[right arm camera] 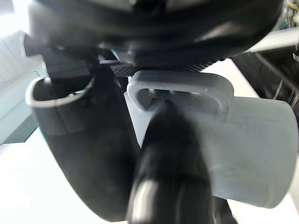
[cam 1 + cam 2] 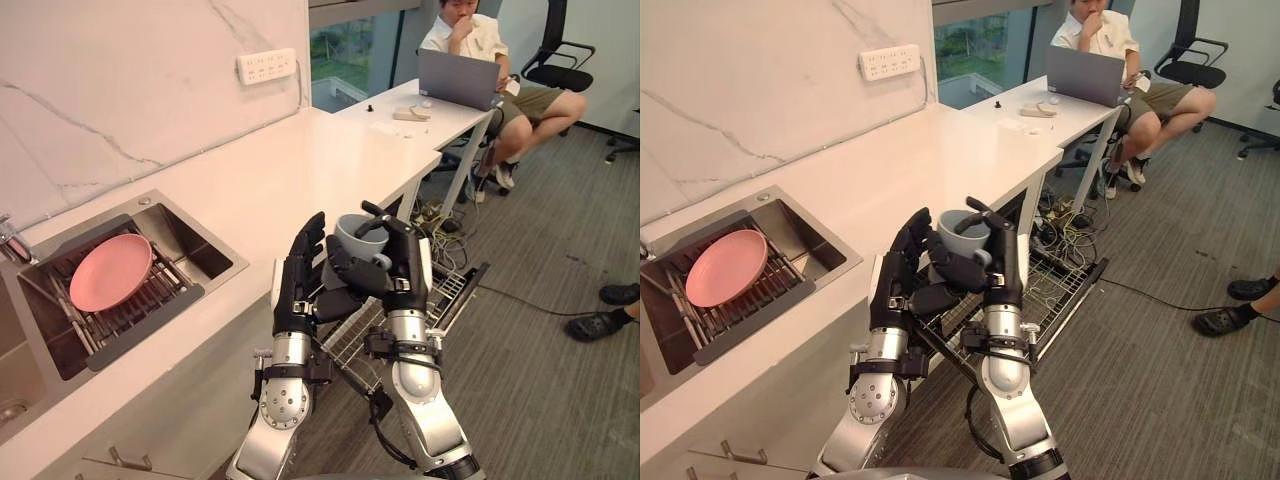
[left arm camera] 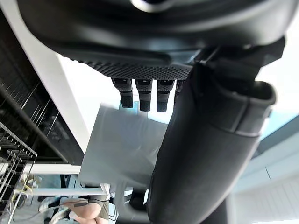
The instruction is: Walk over to the sink, pick up the cup, carry it to the dishwasher, place the cup inside the dishwasher, then close the dishwasher door
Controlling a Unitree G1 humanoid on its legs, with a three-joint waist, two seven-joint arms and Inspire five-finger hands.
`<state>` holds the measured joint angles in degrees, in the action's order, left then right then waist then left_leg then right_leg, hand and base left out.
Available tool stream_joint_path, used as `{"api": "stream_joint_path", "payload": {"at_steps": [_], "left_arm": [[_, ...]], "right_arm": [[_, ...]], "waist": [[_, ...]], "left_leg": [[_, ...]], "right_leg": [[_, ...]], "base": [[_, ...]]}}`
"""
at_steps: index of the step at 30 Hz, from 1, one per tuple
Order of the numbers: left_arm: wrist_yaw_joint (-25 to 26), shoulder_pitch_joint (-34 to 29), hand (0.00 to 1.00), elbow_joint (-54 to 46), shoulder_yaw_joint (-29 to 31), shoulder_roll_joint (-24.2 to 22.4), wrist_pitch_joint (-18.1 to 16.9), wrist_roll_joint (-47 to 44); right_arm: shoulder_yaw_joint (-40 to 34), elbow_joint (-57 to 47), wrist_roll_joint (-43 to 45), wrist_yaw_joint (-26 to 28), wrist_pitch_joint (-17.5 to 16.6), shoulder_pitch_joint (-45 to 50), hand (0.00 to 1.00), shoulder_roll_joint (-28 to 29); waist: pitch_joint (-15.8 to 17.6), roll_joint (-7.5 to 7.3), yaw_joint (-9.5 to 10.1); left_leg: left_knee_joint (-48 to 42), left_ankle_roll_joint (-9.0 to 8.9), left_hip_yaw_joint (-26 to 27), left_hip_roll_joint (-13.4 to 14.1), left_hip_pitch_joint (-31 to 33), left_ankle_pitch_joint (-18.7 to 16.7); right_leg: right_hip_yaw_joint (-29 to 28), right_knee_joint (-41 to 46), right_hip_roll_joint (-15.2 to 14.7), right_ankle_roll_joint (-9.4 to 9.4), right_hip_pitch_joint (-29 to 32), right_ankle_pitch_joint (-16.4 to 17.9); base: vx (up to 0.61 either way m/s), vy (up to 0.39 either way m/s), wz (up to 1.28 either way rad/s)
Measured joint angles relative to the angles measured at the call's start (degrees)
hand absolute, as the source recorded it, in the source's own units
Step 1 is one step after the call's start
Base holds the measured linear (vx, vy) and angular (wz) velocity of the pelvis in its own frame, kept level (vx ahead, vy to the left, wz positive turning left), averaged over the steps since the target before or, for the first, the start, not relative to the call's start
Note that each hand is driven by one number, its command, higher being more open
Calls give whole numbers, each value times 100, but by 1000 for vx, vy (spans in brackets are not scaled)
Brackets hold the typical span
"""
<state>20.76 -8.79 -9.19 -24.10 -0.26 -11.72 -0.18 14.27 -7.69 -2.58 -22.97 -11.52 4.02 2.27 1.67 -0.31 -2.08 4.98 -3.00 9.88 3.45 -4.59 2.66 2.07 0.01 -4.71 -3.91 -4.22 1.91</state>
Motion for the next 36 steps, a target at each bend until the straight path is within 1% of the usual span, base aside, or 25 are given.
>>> {"api": "stream_joint_path", "payload": {"at_steps": [3,5,7,10,12,13,15,19,21,22,25,28,30,31,32,33,34,36], "left_arm": [[-42,-38,90,-1,354,3,-12,-233],[-74,-81,90,-1,478,13,-50,-332],[-128,-171,90,-1,474,20,-84,-357],[-413,-264,90,-1,370,69,-94,-514],[-686,-345,90,-1,331,148,-101,-570],[-871,-445,90,1,331,187,-101,-627],[-1002,-533,90,8,335,219,-101,-696],[-1395,-821,90,210,387,445,-105,-864],[-1574,-967,90,459,420,571,-106,-1004],[-1639,-1044,90,588,460,624,-106,-1015],[-1785,-1217,90,1057,625,773,-100,-1060],[-1835,-1279,90,1514,851,878,-94,-1057],[-1803,-1251,90,1786,1117,893,-97,-1032],[-1793,-1209,90,1872,1170,894,-96,-1027],[-1737,-1091,90,2073,1242,907,-96,-974],[-1682,-945,90,2273,1301,912,-97,-962],[-1657,-862,90,2371,1324,919,-97,-949],[-1526,-509,90,2740,1414,933,-97,-861]], "right_arm": [[-516,-15,-160,-135,3,26,30,-16],[-774,-87,-220,-255,4,26,30,-64],[-852,-169,-235,-271,6,26,30,-163],[-857,-239,-332,-142,9,23,30,-251],[-856,-146,-325,82,16,22,30,-331],[-855,33,-306,293,16,21,30,-456],[-858,257,-239,439,21,20,30,-568],[-888,1366,106,856,176,8,30,-952],[-887,1862,126,1022,334,3,30,-1137],[-881,2047,122,1078,379,-11,30,-1184],[-880,2565,110,1172,401,-124,30,-1254],[-879,2979,29,1172,457,-347,30,-1369],[-879,3242,-12,1150,472,-703,30,-1412],[-880,3293,-20,1139,472,-797,30,-1437],[-881,3427,-71,1133,477,-994,30,-1515],[-884,3553,-142,1123,489,-1220,30,-1597],[-886,3616,-161,1098,492,-1335,30,-1628],[-904,3784,-195,983,508,-1801,30,-1707]], "waist": [[2,5,-5],[2,7,-10],[1,7,-15],[1,7,-11],[0,9,-12],[-1,9,-10],[-1,11,-4],[-6,24,61],[-4,31,128],[0,39,132],[36,83,122],[270,142,132],[550,193,151],[622,206,186],[753,224,289],[910,245,328],[981,254,346],[1270,283,425]], "left_leg": [[-1,0,-29,-9,31,1],[-2,6,-63,-20,62,7],[-2,6,-82,-32,66,8],[-1,7,-120,-44,73,8],[-1,17,-139,-46,85,14],[0,23,-154,-46,93,18],[1,29,-169,-46,103,23],[2,40,-251,-42,196,51],[1,36,-280,-42,234,65],[2,22,-305,-47,260,88],[2,23,-384,-58,379,129],[1,27,-541,-83,475,219],[1,33,-626,-83,637,307],[-1,38,-626,-59,686,341],[-1,43,-632,-43,785,389],[-5,50,-685,-43,874,439],[-9,55,-722,-44,926,469],[-66,82,-783,-38,1172,529]], "right_leg": [[32,-22,-8,-2,-1,1],[64,-27,-20,-3,-2,1],[86,-27,-33,-10,-8,5],[114,-27,-47,-21,-15,13],[132,-25,-50,-22,-12,14],[146,-23,-50,-23,-11,15],[162,-21,-51,-25,1,16],[242,-20,-50,-22,51,14],[272,-28,-50,-20,57,13],[299,-33,-53,-20,70,12],[378,-32,-59,-20,148,10],[546,-21,-80,-23,158,6],[652,6,-79,-16,280,-36],[661,17,-77,-9,321,-57],[668,42,-75,-2,426,-95],[720,110,-87,0,511,-100],[750,144,-100,0,556,-100],[794,337,-114,5,837,-100]], "base": [[24,-4,5],[35,-4,7],[22,-1,6],[-10,1,5],[-34,-4,5],[-36,-4,5],[-37,-4,6],[-30,-6,10],[4,-11,8],[-1,-12,12],[-7,-11,15],[-37,-11,30],[-92,-1,23],[-101,2,11],[-102,8,13],[-110,12,16],[-123,32,26],[-129,36,16]]}}
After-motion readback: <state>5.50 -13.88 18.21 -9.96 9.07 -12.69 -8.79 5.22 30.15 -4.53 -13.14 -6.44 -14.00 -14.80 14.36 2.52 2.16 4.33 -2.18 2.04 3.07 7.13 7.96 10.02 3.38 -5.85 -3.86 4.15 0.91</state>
